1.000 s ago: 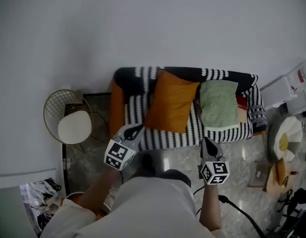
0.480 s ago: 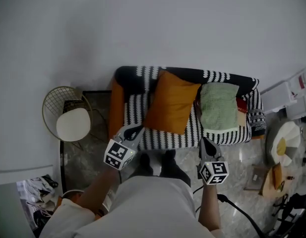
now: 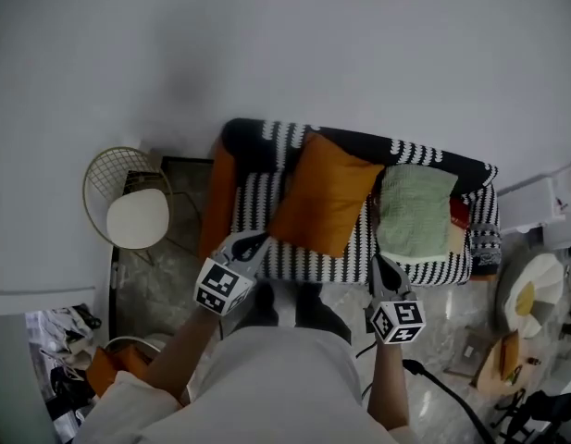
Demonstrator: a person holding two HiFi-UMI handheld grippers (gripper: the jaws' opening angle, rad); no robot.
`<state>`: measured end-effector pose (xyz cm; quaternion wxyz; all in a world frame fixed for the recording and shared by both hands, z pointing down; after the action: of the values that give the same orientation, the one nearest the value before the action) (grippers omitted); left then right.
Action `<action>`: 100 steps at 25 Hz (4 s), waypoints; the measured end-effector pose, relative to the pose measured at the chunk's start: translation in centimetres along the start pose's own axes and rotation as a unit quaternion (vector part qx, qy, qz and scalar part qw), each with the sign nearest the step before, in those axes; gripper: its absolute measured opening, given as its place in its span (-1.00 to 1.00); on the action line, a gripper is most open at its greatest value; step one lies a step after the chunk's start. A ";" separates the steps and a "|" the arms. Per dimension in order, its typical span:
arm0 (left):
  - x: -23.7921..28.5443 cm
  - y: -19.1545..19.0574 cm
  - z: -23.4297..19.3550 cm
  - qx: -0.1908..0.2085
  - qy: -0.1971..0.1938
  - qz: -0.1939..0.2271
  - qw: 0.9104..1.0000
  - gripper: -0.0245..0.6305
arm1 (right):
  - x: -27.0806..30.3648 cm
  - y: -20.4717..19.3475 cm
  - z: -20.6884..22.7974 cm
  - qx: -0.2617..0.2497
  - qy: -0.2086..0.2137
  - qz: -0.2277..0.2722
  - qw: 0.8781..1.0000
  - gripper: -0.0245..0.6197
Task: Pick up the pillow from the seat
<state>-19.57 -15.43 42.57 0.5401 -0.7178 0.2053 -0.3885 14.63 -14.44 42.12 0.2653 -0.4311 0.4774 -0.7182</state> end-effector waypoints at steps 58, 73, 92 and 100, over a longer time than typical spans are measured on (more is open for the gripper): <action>36.2 -24.2 -10.0 -0.107 0.111 -0.133 0.979 -0.75 | 31.6 -24.2 28.5 0.086 0.077 -0.190 0.975 -0.69; 43.1 -33.7 -14.0 -0.104 0.097 -0.192 0.971 -0.42 | 38.5 -33.4 32.3 0.121 0.069 -0.228 0.964 -0.32; 48.1 -43.0 -21.1 -0.149 0.028 -0.238 0.959 0.38 | 44.6 -43.1 35.7 0.249 0.067 -0.267 0.929 0.67; 52.1 -46.9 -21.5 -0.206 0.011 -0.245 0.947 0.52 | 47.3 -46.6 35.2 0.238 0.127 -0.294 0.917 0.74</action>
<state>-10.18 -50.32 106.40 0.2663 -0.8373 0.1047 -0.4658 23.69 -49.23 108.13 0.0740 -0.3815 0.1735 -0.9049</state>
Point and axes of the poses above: the fingertips, and each gripper's own axes: x forward along the fingers, z to its right, y out of its top, the point moved 10 cm from there along -x, backward along the fingers, and after that the axes turned 4 degrees about z, right-handed, at the moved point
